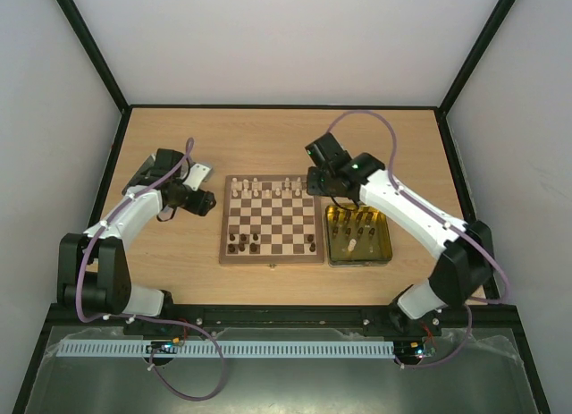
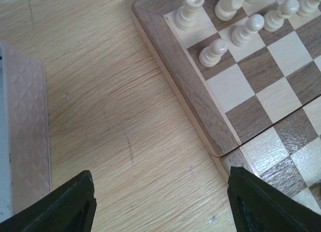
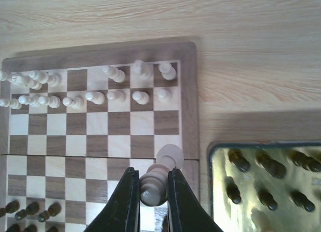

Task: Set up the chess pieces on the board
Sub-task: Place the chess piece on the chessboard.

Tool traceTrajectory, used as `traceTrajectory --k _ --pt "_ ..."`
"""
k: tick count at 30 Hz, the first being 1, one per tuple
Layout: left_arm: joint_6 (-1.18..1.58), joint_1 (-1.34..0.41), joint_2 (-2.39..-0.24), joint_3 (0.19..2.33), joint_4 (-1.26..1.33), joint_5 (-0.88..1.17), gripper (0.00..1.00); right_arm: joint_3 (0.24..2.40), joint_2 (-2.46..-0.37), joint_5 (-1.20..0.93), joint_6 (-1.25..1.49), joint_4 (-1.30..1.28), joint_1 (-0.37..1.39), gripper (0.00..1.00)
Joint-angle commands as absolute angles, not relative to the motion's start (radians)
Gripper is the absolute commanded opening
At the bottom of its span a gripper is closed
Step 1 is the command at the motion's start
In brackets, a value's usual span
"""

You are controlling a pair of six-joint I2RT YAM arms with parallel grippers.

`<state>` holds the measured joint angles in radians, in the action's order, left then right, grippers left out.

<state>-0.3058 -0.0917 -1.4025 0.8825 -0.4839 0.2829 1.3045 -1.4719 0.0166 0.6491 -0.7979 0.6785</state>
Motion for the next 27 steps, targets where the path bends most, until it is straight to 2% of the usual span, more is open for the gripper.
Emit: traceTrajectory --k 1,5,15,27 --pt "-0.299 -0.076 -1.384 0.873 -0.479 0.276 0.74 1.42 -1.582 -0.019 0.611 -0.78 0.684 0.02" --pt "-0.298 -0.068 -1.381 0.873 -0.478 0.283 0.77 1.519 -1.691 -0.06 0.609 -0.765 0.685 0.02" --pt "-0.298 -0.061 -1.384 0.873 -0.474 0.291 0.78 1.728 -1.873 -0.081 0.6 -0.774 0.709 0.02" --pt "-0.298 -0.056 -1.379 0.868 -0.471 0.29 0.78 1.881 -2.053 -0.087 0.583 -0.798 0.734 0.02"
